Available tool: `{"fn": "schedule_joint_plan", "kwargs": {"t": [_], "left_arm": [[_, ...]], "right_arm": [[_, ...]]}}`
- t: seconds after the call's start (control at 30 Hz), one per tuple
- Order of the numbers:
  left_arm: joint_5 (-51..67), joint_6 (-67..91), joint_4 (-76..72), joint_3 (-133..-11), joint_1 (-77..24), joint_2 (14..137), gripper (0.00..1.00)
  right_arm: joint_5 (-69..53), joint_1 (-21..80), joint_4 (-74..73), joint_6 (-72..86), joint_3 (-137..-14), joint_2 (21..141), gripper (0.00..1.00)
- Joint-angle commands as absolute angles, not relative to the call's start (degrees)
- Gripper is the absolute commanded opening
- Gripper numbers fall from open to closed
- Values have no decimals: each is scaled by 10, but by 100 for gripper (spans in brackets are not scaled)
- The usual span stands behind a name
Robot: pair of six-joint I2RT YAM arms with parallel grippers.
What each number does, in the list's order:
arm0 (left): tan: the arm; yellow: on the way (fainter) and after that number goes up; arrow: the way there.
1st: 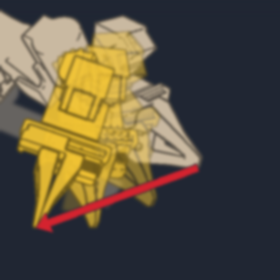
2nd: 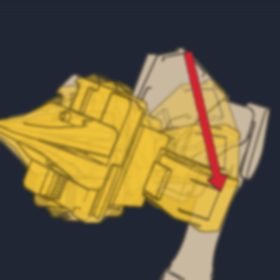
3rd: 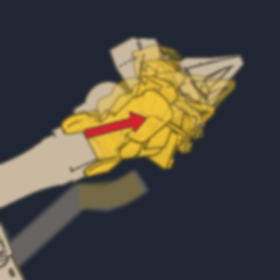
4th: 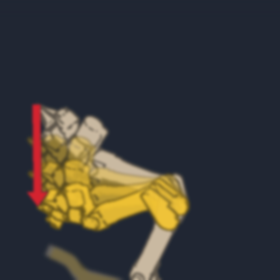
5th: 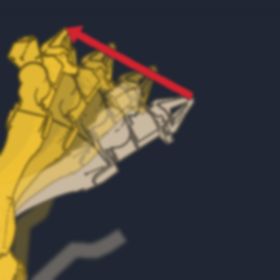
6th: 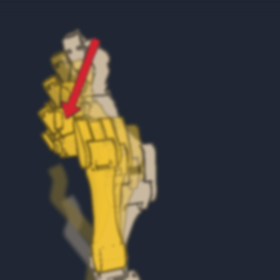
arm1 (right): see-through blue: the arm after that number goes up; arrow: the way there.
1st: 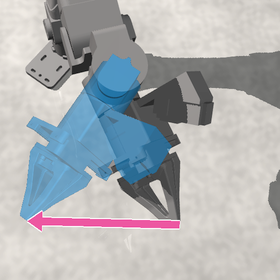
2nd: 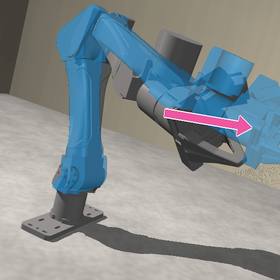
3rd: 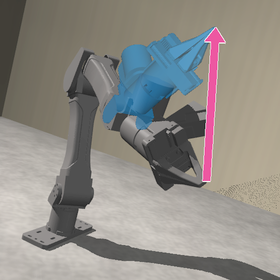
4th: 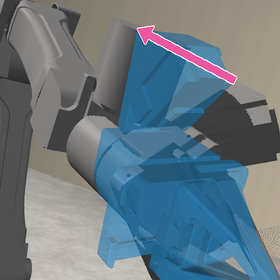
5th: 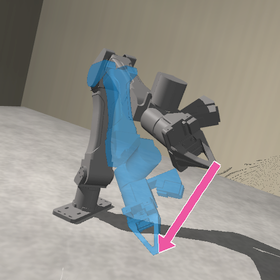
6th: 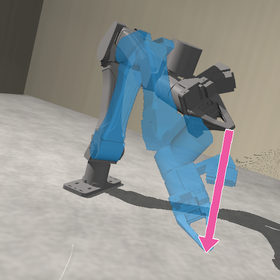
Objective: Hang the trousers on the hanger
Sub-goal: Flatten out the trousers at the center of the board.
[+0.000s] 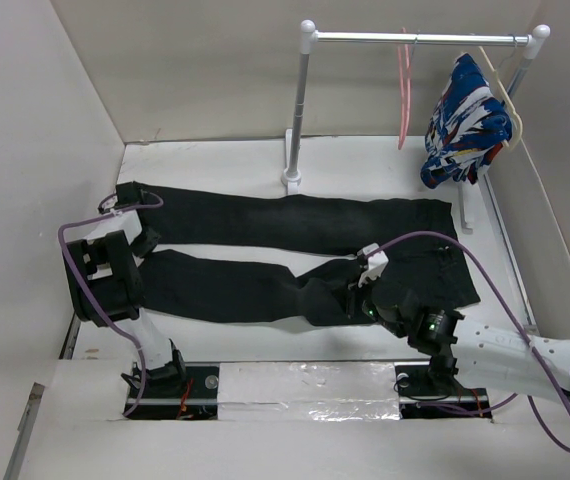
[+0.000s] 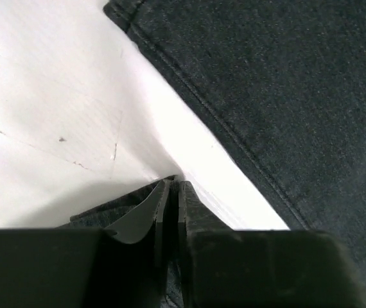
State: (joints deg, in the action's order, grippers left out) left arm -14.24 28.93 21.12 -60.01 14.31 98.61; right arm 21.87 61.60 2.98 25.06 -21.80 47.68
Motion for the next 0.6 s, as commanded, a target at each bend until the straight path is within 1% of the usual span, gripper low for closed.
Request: {"fn": "schedule_joint_plan", "kwargs": {"t": [0.0,0.2,0.23,0.3,0.37,0.43,0.5,0.57], "left_arm": [[-172,293,232,-611,143,947,0],[-290,274,251,-612,143,812,0],[-330,271,258,-620,143,802,0],[-366,282,272,-626,143,781,0],[-377,276,267,-641,143,783,0],[-381,273,280,-676,143,815,0],[-393,283,320,-727,143,874,0],[-398,287,342,-753,143,912,0]], "right_arm": [[218,622,47,249,-221,468,23],[210,622,54,248,-222,476,23],[213,622,51,248,-224,478,23],[221,622,41,249,-226,477,23],[228,622,38,252,-225,470,23],[230,622,37,254,-219,463,23],[233,622,45,253,-214,457,23],[235,622,46,253,-214,455,24]]}}
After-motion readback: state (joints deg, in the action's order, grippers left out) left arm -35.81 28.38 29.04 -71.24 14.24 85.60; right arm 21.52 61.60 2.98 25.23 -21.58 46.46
